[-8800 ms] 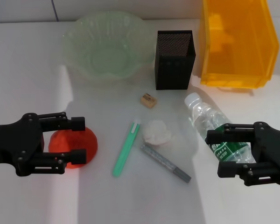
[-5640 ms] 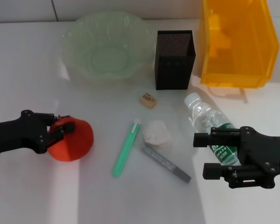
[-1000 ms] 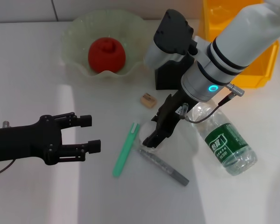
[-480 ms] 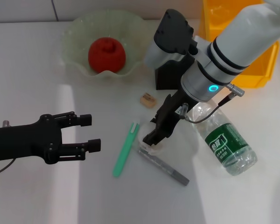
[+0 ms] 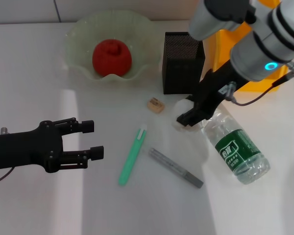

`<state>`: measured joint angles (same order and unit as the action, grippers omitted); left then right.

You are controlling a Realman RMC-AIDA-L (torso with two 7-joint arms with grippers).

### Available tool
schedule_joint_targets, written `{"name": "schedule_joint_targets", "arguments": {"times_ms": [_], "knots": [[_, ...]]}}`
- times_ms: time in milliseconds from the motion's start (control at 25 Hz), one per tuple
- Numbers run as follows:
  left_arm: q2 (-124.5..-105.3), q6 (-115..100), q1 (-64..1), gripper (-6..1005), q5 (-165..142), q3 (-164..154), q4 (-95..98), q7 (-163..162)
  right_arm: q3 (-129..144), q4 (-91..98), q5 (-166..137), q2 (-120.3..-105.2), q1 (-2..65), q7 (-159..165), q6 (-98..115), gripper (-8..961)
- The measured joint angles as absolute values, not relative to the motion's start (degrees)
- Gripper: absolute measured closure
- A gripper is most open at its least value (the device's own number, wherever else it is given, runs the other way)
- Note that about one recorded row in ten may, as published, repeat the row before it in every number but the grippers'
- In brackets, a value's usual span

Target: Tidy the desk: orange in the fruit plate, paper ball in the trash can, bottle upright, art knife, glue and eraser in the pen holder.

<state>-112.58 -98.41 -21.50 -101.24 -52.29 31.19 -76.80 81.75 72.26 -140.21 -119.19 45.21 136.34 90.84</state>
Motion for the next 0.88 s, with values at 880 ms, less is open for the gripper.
{"name": "schedule_joint_targets", "arguments": {"times_ms": [880], "knots": [[-112.68,-98.3,-22.0,189,-101.2,-52.3,31.2,-77.3,57.3,89.0,-155.6,-118.98,38.5,141.7,85.5,406]]}}
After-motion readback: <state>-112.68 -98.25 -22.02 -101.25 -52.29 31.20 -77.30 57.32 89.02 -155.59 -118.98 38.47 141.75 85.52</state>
